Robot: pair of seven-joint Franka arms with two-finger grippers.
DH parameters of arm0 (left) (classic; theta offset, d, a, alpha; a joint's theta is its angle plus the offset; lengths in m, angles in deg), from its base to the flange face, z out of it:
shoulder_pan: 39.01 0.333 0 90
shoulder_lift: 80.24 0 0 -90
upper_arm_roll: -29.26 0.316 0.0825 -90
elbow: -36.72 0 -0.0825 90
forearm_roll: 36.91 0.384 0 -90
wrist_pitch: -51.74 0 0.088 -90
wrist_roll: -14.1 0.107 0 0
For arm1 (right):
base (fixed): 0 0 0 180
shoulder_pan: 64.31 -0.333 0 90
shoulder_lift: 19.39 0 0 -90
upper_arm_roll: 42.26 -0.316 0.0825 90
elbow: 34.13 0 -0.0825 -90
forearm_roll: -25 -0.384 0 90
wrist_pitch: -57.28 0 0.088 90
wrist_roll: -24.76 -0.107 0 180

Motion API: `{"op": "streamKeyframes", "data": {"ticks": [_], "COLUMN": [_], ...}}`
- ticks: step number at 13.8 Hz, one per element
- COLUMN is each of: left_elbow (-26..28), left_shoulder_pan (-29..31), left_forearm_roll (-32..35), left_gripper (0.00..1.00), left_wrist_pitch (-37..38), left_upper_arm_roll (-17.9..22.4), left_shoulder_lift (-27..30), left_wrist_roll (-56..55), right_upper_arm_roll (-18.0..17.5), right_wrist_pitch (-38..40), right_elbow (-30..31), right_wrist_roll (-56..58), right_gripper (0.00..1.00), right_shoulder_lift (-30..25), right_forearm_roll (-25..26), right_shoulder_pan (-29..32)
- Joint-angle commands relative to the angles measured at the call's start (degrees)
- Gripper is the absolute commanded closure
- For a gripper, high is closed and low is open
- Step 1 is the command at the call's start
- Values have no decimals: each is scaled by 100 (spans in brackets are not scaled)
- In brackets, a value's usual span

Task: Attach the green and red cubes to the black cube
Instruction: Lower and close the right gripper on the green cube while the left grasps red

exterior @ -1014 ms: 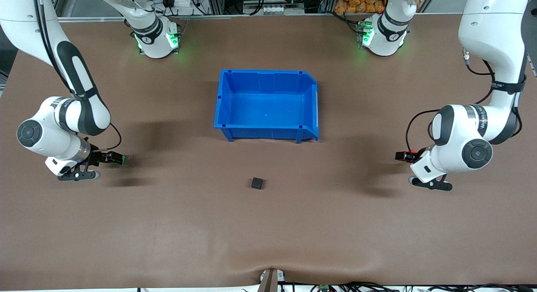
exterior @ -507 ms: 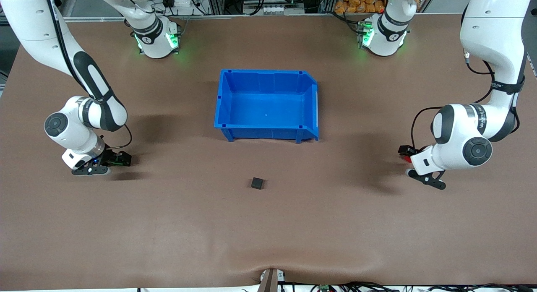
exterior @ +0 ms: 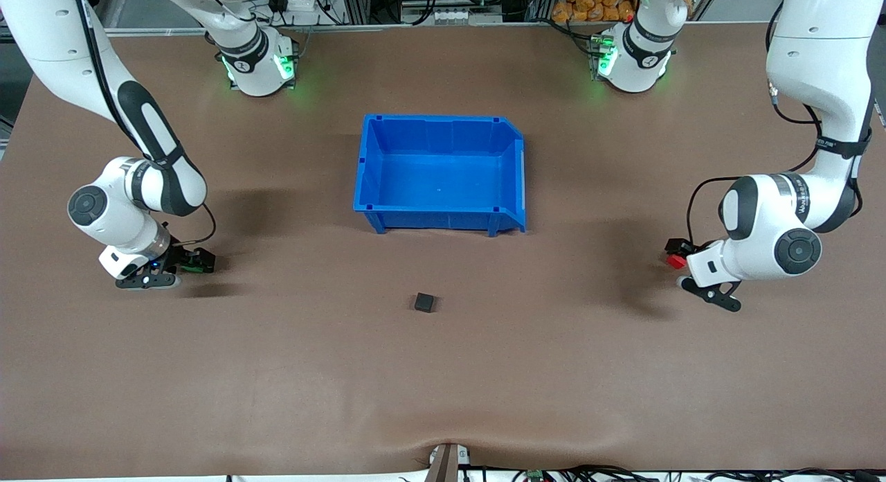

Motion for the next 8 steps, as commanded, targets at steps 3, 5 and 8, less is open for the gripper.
{"op": "streamKeyframes", "data": {"ticks": [3, 5, 8], "left_elbow": [46, 46, 20], "left_shoulder_pan": [22, 13, -40], "left_forearm_roll": [102, 102, 101], "left_gripper": [26, 25, 19], "left_wrist_pitch": [-60, -60, -60], "left_upper_arm_roll": [-50, -50, -50], "left_shoulder_lift": [-55, -64, -230], "left_wrist_roll": [42, 60, 51], "right_upper_arm_roll": [-35, -35, -35], "right_wrist_pitch": [292, 292, 292], "right_elbow": [71, 80, 80], "right_wrist_roll": [138, 200, 226], "right_gripper": [0, 0, 0], "right_shoulder_lift": [-170, -162, -153], "right_forearm_roll": [-89, -89, -89], "right_shoulder_pan": [62, 70, 70]}}
